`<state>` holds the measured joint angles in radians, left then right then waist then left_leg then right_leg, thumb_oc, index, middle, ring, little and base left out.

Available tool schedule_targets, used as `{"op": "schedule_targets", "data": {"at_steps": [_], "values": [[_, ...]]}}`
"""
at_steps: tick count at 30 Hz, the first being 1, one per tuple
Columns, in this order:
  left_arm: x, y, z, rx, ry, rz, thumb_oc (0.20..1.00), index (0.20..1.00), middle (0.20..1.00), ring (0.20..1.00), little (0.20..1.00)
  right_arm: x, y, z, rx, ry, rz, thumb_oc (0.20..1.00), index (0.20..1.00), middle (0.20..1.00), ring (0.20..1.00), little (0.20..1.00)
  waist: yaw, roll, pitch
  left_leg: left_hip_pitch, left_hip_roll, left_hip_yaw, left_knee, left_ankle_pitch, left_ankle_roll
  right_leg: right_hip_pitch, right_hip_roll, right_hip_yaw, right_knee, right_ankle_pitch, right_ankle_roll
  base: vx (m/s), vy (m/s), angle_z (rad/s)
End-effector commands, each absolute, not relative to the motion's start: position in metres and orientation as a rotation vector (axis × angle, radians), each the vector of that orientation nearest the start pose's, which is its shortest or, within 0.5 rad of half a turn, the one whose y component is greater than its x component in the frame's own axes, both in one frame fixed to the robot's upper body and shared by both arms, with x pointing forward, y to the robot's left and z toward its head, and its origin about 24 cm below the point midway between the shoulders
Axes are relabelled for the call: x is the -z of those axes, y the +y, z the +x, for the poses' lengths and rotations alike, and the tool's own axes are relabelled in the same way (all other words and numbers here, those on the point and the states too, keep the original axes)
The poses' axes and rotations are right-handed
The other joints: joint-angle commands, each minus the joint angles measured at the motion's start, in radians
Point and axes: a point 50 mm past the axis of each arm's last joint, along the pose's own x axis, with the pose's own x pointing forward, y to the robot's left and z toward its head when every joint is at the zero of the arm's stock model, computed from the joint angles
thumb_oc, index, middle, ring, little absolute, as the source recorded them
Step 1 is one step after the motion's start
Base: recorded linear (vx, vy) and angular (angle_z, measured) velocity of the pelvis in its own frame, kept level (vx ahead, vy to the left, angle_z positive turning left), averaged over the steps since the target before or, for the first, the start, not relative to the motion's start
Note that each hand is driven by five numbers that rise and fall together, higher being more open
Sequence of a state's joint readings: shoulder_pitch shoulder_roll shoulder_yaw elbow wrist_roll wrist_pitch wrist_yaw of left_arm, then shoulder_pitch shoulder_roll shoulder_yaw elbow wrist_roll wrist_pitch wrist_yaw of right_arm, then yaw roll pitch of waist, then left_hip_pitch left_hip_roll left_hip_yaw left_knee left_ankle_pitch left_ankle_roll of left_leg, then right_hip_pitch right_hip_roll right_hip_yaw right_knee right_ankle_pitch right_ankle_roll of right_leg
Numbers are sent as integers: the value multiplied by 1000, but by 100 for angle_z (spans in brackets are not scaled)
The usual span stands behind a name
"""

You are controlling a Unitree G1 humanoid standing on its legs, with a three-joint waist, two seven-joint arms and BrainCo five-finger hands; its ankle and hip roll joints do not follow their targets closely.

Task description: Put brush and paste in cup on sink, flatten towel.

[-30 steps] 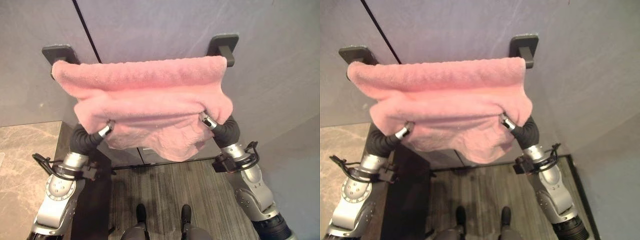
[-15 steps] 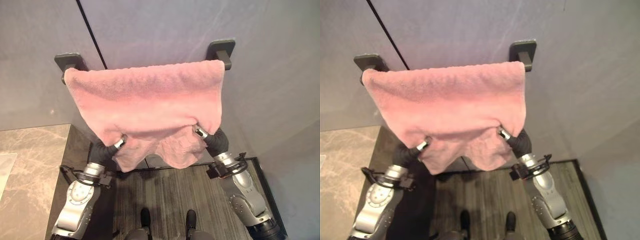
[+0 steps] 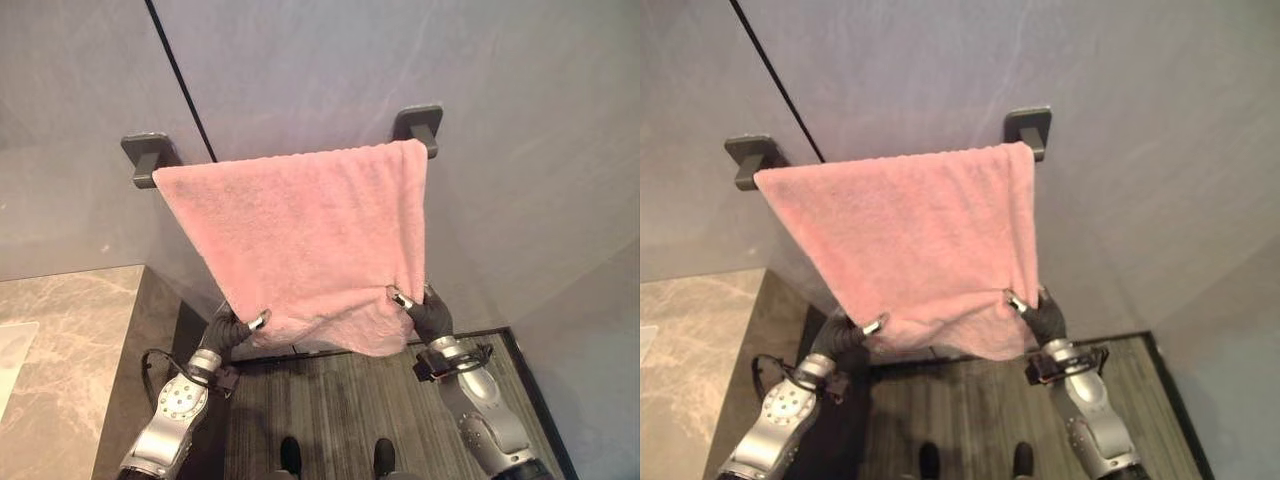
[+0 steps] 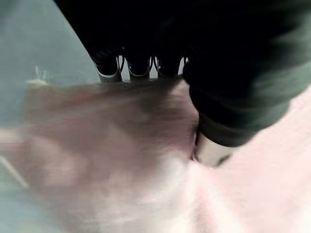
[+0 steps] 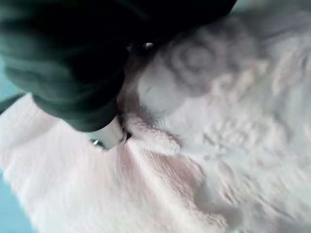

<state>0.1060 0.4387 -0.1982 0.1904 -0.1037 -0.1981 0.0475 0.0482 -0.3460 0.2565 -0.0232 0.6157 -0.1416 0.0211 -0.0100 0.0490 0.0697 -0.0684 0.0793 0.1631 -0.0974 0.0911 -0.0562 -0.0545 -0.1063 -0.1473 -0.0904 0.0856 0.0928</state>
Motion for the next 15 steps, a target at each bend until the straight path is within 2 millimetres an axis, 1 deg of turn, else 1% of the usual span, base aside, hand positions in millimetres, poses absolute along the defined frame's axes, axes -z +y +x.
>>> {"op": "schedule_targets", "data": {"at_steps": [1,2,3,4,5,6,7,8,9,10,11,12,13,14,15], "values": [[13,237,214,45,229,505,1000,1000,1000,1000,1000,-42,-170,237,-127,-19,359,1000,1000,1000,1000,1000,4,-45,-37,-13,32,-11,10,-22,-33,34,-116,-13,3,-14,88,0,0,0],[13,237,214,45,229,506,1000,1000,1000,1000,1000,-41,-171,237,-127,-19,359,1000,1000,1000,1000,1000,4,-45,-37,-12,32,-11,10,-22,-33,34,-117,-14,3,-15,88,0,0,0],[16,252,201,-22,273,582,1000,1000,1000,1000,1000,-12,-194,226,37,105,290,1000,1000,1000,1000,1000,3,-45,-40,-4,32,-12,10,-25,-33,43,-115,-17,3,-17,89,0,0,0],[20,259,192,-78,308,569,1000,1000,1000,1000,1000,-3,-208,219,137,155,253,1000,1000,1000,1000,1000,3,-45,-42,-1,33,-11,10,-27,-33,46,-114,-18,3,-18,88,0,0,0],[20,269,184,-169,319,557,1000,1000,1000,1000,1000,-2,-223,212,294,153,267,1000,1000,1000,1000,1000,2,-43,-42,6,34,-11,10,-32,-32,52,-113,-20,3,-21,88,0,0,0],[16,276,176,-231,312,558,1000,1000,1000,1000,1000,-19,-234,211,366,72,205,1000,1000,1000,1000,1000,2,-39,-46,6,34,-11,10,-33,-30,51,-112,-18,3,-21,87,0,0,0],[7,289,166,-379,267,458,1000,1000,1000,1000,1000,-53,-249,211,451,-107,123,1000,1000,1000,1000,1000,0,-34,-46,17,35,-13,10,-40,-28,61,-111,-19,3,-29,87,0,0,0],[7,289,166,-380,267,457,1000,1000,1000,1000,1000,-53,-249,211,451,-107,122,1000,1000,1000,1000,1000,-1,-34,-47,14,36,-13,10,-36,-27,58,-111,-19,3,-26,86,16,3,-6],[-11,297,166,-474,165,414,1000,1000,1000,1000,1000,-79,-259,209,515,-241,40,1000,1000,1000,1000,1000,-2,-32,-49,19,36,-15,10,-42,-27,64,-109,-20,3,-32,85,-8,-4,-10],[-21,299,168,-503,113,424,1000,1000,1000,1000,1000,-87,-261,208,550,-291,-8,1000,1000,1000,1000,1000,-4,-32,-53,18,36,-17,10,-39,-27,64,-108,-21,3,-30,83,6,-10,-3],[-32,299,171,-529,51,425,1000,1000,1000,1000,1000,-99,-265,208,581,-350,-92,1000,1000,1000,1000,1000,-5,-33,-53,21,38,-19,10,-40,-28,68,-107,-21,3,-32,82,0,0,0],[-32,299,171,-529,51,425,1000,1000,1000,1000,1000,-99,-265,208,581,-350,-92,1000,1000,1000,1000,1000,-5,-33,-53,21,38,-19,10,-40,-28,68,-107,-21,3,-32,82,-3,-13,7],[-66,304,177,-618,-126,462,1000,1000,1000,1000,1000,-132,-266,206,627,-518,-273,1000,1000,1000,1000,1000,-5,-36,-55,23,40,-21,10,-40,-32,72,-105,-23,3,-35,82,-1,-12,5],[-100,307,183,-668,-302,568,1000,1000,1000,1000,1000,-156,-260,209,604,-642,-399,1000,1000,1000,1000,1000,-2,-41,-63,28,43,-22,10,-42,-35,75,-104,-21,3,-38,82,0,0,0],[-100,306,183,-671,-304,568,1000,1000,1000,1000,1000,-157,-260,210,605,-645,-401,1000,1000,1000,1000,1000,-2,-41,-62,26,43,-22,10,-41,-35,74,-104,-20,3,-37,82,26,-11,5]]}}
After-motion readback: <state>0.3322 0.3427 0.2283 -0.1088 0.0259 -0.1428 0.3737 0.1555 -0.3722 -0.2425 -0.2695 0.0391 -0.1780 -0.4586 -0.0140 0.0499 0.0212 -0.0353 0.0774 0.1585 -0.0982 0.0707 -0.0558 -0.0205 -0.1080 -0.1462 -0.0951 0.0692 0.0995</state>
